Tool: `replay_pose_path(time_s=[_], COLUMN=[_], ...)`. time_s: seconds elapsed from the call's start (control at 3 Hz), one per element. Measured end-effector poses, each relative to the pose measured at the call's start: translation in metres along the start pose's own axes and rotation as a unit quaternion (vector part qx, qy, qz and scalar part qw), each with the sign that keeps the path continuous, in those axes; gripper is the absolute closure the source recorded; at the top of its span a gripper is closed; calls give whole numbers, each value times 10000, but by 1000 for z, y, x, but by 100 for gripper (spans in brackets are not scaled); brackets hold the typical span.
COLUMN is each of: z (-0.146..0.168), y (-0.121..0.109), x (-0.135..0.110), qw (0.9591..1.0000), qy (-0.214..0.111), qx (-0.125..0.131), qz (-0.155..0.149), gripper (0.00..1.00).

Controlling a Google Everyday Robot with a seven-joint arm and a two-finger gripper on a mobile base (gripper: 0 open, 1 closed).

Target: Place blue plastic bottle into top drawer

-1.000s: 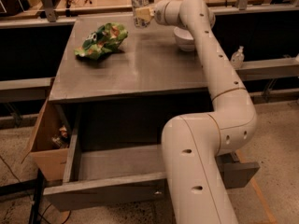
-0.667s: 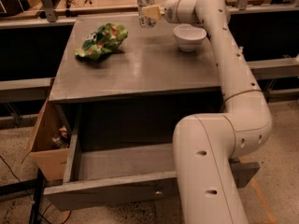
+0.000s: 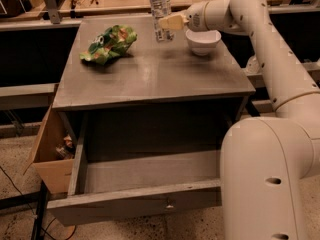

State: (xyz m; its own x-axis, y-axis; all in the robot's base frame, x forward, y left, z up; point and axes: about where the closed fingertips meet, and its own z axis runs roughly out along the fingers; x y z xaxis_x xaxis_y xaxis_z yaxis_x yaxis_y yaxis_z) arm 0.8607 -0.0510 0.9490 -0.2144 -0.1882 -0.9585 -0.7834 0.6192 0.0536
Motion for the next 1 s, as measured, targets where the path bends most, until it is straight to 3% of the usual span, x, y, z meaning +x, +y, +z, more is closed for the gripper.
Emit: replay_pose_path(time_s=[0.33, 0.67, 1.0], z=[-1, -7, -42], y=[4, 24, 57], x=[1, 3, -1], qw=[10000, 9990, 9947], qy=[-4, -27, -250], qx=[-81, -428, -880], qz=[29, 147, 461], gripper=[100, 100, 100])
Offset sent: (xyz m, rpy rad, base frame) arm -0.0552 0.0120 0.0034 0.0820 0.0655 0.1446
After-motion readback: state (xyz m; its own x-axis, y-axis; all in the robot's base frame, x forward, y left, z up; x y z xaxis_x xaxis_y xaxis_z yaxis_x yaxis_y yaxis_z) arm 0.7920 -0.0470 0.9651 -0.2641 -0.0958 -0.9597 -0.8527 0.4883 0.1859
